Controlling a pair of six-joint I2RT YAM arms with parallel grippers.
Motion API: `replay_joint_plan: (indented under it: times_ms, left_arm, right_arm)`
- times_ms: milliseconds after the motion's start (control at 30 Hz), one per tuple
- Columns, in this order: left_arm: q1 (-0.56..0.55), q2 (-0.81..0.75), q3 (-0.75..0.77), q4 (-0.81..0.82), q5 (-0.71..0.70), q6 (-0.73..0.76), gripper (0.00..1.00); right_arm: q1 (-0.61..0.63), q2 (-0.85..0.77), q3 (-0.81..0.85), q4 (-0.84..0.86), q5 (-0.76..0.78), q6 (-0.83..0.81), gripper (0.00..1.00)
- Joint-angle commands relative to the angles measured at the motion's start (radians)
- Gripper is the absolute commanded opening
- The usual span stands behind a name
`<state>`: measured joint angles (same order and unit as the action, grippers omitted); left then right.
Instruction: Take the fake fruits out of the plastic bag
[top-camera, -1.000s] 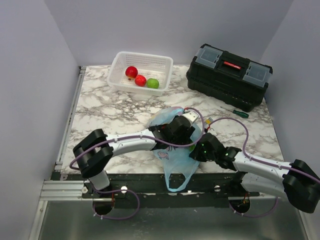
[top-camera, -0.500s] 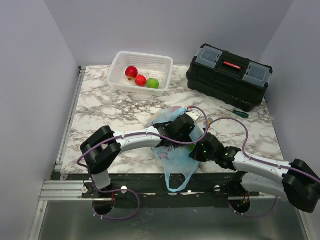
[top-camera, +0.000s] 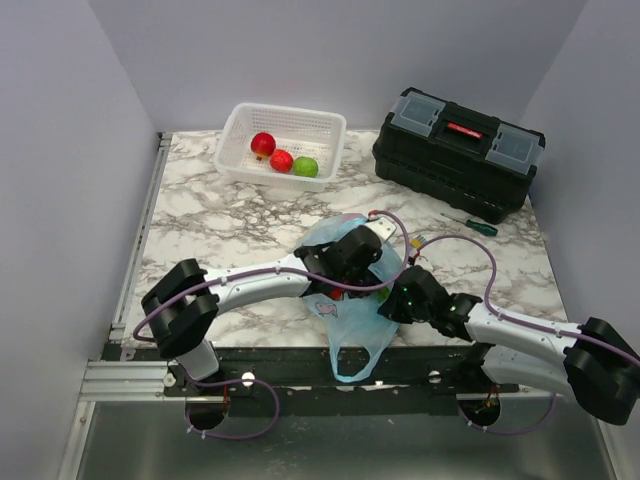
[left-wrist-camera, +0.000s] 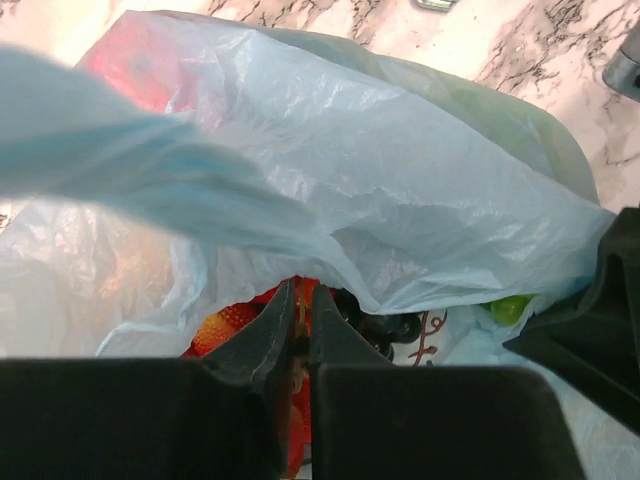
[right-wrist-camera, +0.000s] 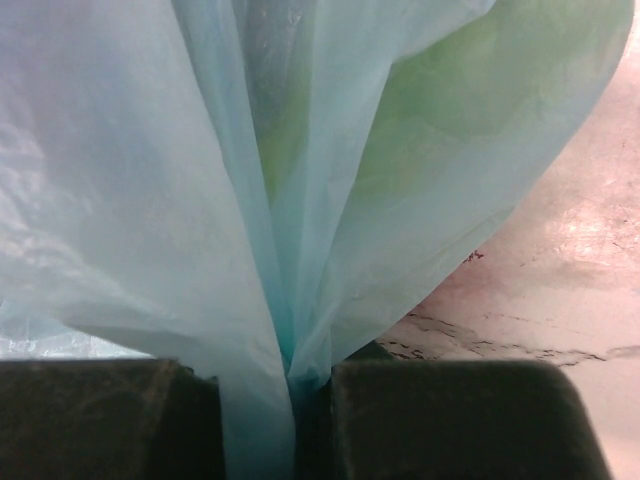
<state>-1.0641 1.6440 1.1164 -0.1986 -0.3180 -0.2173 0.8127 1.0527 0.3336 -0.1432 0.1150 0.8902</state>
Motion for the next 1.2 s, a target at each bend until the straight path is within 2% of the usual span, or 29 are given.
replay_joint_plan:
  times_ms: [0,400,800,967,1167]
  left_arm:
    - [-0.009,-0.098,-0.038,-0.05,0.015,0.0,0.02]
    - [-0.008,-0.332,-0.124,-0.033,0.108,0.012,0.0]
    - [-0.007,-0.481,-0.117,-0.042,0.151,0.013,0.0]
    - [0.009,-0.518,-0.158,0.027,0.179,-0.047,0.0]
    - [0.067,-0.511,-0.188,0.128,0.264,-0.19,0.0]
  right_arm:
    - [0.005,0.005,-0.008,-0.027,0.045,0.003,0.14]
    - [0.006,0.006,-0.008,-0.025,0.042,0.003,0.14]
    - [0.005,0.01,-0.008,-0.026,0.043,0.003,0.14]
    - [0.005,0.009,-0.007,-0.026,0.043,0.001,0.14]
    - [0.005,-0.017,-0.017,-0.016,0.026,-0.008,0.14]
